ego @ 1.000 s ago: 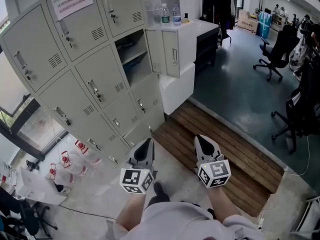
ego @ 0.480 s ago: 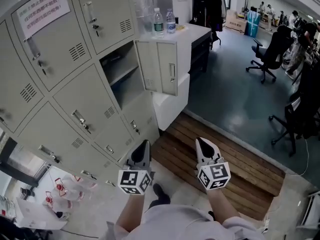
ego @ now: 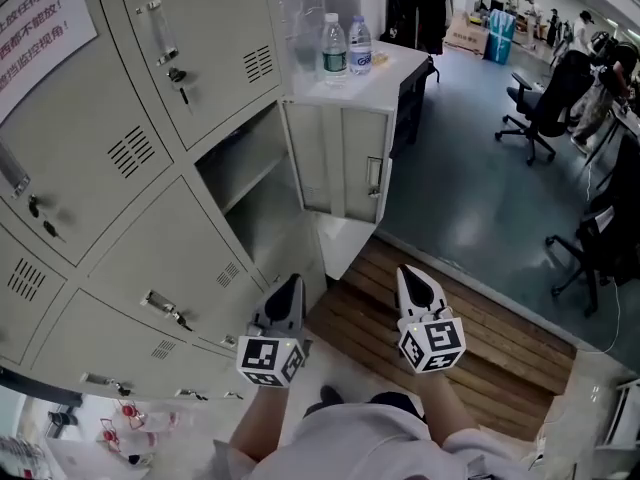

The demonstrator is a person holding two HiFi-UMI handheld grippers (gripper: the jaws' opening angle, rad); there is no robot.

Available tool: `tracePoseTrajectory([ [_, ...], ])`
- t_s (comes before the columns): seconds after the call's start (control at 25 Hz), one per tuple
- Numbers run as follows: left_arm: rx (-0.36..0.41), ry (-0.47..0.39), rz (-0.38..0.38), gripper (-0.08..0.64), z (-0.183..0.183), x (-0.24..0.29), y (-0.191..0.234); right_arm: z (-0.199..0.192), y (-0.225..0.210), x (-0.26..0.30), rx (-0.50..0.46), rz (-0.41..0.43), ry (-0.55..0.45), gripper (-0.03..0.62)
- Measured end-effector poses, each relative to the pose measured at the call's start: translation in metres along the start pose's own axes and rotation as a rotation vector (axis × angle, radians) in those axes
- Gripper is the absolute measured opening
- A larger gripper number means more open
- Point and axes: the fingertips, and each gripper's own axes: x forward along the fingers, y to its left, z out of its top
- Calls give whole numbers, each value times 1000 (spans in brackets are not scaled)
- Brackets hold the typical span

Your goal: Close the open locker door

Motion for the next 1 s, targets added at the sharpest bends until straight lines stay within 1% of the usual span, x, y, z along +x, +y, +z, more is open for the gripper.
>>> tracePoseTrajectory([
  [0.12, -10, 9, 10, 8, -4, 19, 15, -1, -9, 26, 3, 0, 9, 12],
  [0.24, -11, 9, 34, 8, -3, 36, 23, 1, -21, 49, 2, 21, 9, 12],
  [0.4, -14, -8, 95, 8, 4, 57, 28, 7, -38, 81, -4, 71, 15, 12],
  [0.56, 1, -26, 153, 8, 10, 78, 33, 16, -57, 108, -17, 116, 1, 12],
  [0.8, -22, -34, 220, 8, 8, 96, 26, 16, -94, 136, -33, 156, 20, 12],
  [1.0, -9, -26, 283, 8, 9, 97, 24, 24, -111, 173, -72, 199, 10, 12],
])
